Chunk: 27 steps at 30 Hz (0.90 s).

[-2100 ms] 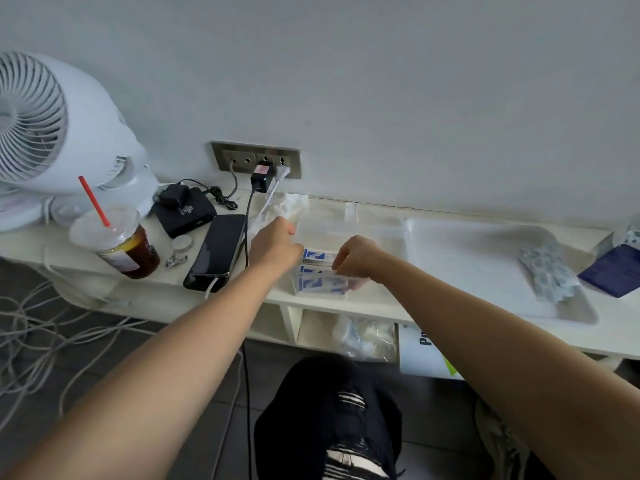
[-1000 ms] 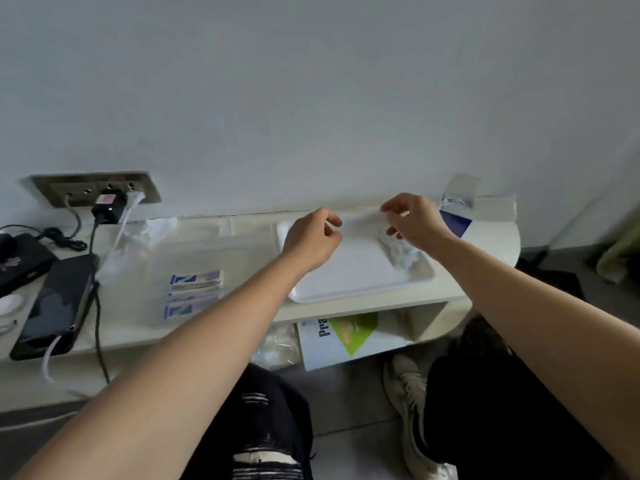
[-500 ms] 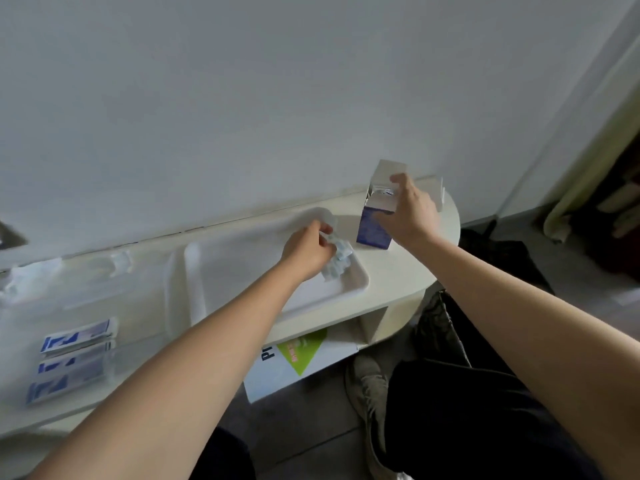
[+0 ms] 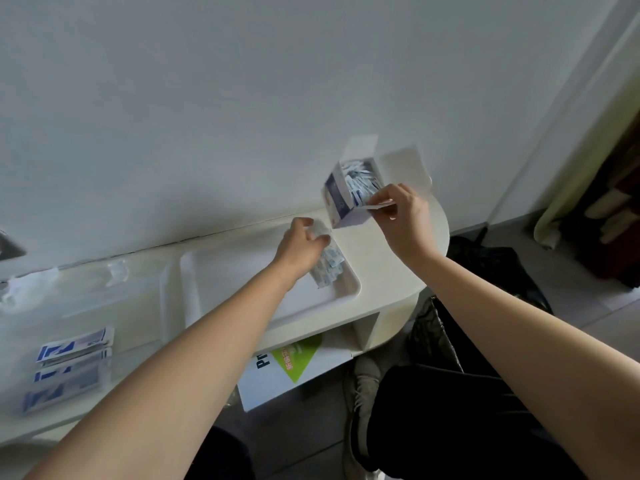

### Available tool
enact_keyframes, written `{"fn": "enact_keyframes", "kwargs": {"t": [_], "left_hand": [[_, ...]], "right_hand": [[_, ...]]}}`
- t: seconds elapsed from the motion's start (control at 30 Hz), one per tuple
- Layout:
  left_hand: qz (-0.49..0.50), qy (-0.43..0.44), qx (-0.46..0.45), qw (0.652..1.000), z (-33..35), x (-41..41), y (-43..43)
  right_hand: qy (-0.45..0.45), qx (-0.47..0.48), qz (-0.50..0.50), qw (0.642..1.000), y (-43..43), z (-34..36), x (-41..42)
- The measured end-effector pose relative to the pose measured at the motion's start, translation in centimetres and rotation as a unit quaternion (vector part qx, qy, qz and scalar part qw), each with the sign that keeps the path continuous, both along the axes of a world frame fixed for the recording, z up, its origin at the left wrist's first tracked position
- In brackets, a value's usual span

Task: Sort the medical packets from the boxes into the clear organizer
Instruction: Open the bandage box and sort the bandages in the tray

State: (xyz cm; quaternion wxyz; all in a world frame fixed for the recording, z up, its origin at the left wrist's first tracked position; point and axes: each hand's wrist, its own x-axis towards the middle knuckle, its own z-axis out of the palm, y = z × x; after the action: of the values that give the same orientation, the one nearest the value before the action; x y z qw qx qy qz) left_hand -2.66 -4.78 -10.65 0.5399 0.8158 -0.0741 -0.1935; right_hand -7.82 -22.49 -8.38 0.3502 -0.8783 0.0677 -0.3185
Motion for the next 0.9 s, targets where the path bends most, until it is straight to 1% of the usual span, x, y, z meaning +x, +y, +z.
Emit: {"fn": "enact_keyframes", "kwargs": {"t": [0.07,0.1,0.17,0.23,0.3,0.33,0.4,0.47,0.5,0.57,0.63,0.67,0.7,0.8,0.83,0.9], "left_hand": [[0.043,0.051,-0.075,0.995,1.2,-0.1,0.5],[0.072,0.096,-0.127,0.985,1.7,-0.2,0.9],[0.120,0.194,-0.231,0.946,2.3,-0.1,2.2],[0.122,0.261,-0.305,0.908,2.3,-0.1,3.6],[0.118,0.293,-0.372,0.873,2.0,-0.1,5.1],[0.132,0.298,-0.391,0.861,2.0,-0.2,5.7],[0.175,0.294,-0.392,0.854,2.0,-0.2,6.7],[0.202,0.283,-0.377,0.858,1.8,-0.2,7.8],[0.210,0.276,-0.377,0.859,1.8,-0.1,8.5],[0.222,0.257,-0.383,0.859,1.7,-0.1,9.2],[0.230,0.237,-0.375,0.866,1.7,0.0,9.8],[0.233,0.230,-0.368,0.870,1.6,0.0,10.0],[0.236,0.226,-0.361,0.873,1.5,0.0,10.1],[0.240,0.224,-0.347,0.878,1.0,0.0,10.2],[0.243,0.224,-0.344,0.879,0.9,0.0,10.2],[0.248,0.223,-0.331,0.883,0.5,0.1,10.3]], "right_hand": [[-0.032,-0.007,0.050,0.998,0.7,0.7,-0.2],[-0.038,-0.012,0.069,0.997,1.2,0.9,-0.2],[-0.036,-0.002,0.099,0.994,2.7,1.0,-0.3],[-0.002,0.040,0.131,0.991,4.2,0.9,-0.2],[0.044,0.085,0.175,0.980,5.6,0.7,-0.2],[0.069,0.097,0.200,0.973,6.1,0.5,-0.1],[0.126,0.119,0.246,0.954,6.8,0.1,0.1],[0.182,0.139,0.279,0.933,7.5,0.2,0.1],[0.196,0.141,0.285,0.928,8.0,0.3,0.1],[0.180,0.151,0.280,0.931,8.7,0.6,0.3],[0.144,0.189,0.264,0.935,9.4,0.8,0.9],[0.142,0.192,0.254,0.937,9.7,0.9,1.2],[0.154,0.173,0.245,0.941,10.0,0.8,1.5],[0.215,0.061,0.229,0.947,10.9,0.4,2.3],[0.230,0.052,0.219,0.947,11.3,0.2,2.4],[0.251,0.069,0.207,0.943,12.0,-0.3,2.8]]}}
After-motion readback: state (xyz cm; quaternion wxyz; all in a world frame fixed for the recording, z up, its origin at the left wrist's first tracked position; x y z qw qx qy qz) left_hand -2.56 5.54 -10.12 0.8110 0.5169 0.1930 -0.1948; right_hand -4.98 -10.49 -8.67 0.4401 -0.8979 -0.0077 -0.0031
